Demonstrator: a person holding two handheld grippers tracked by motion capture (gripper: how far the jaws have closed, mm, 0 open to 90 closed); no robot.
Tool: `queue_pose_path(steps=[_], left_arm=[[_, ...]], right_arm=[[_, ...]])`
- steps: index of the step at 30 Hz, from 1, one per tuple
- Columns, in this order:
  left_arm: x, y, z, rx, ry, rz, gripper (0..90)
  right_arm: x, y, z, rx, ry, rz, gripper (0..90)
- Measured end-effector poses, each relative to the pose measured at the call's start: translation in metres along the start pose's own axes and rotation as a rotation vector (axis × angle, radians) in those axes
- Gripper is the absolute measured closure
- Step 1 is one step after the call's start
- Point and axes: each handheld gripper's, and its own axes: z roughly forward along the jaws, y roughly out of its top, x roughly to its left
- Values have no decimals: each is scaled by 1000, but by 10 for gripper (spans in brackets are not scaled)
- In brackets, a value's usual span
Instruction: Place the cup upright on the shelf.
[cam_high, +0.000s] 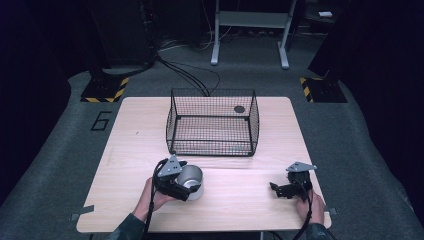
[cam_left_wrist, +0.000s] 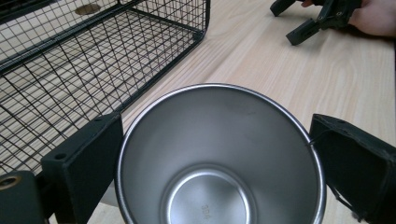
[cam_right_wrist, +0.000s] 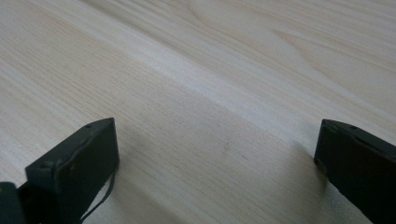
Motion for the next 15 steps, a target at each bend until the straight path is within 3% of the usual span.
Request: queue_pose_path(steps=[6, 15], left_arm=[[-1, -1, 0, -9, 15, 7, 61], [0, -1, -1, -11, -6, 21, 66]], right_arm=[[0, 0, 0, 0, 0, 0, 0], [0, 0, 0, 0, 0, -1, 0]])
